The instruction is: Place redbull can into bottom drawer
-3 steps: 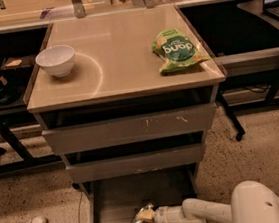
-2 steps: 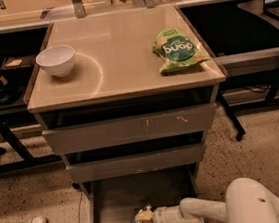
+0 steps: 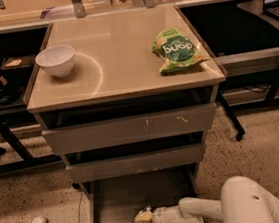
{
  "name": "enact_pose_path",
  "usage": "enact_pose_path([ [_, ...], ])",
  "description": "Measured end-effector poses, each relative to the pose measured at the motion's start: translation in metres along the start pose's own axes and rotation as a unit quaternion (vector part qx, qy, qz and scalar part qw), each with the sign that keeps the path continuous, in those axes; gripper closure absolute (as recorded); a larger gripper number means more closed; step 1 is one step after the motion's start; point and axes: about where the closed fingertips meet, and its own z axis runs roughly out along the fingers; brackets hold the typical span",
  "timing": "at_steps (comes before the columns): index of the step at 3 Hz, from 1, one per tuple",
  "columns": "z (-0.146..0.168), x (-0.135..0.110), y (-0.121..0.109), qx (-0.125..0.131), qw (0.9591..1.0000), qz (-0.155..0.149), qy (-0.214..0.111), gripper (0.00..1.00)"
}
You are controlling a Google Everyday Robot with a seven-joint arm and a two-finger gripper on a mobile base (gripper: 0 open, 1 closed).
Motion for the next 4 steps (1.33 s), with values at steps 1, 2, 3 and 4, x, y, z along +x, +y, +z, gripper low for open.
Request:
enact_pose_path([
  [1,0.0,0.0,0.0,0.0,1.0,0.0,0.0,0.59],
  [2,0.0,0.0,0.0,0.0,1.0,0.0,0.0,0.36],
  [3,0.0001,0.0001,0.0,0.0,1.0,0.0,0.0,0.13],
  [4,0.0002,0.0002,0.0,0.0,1.0,0.0,0.0,0.0],
])
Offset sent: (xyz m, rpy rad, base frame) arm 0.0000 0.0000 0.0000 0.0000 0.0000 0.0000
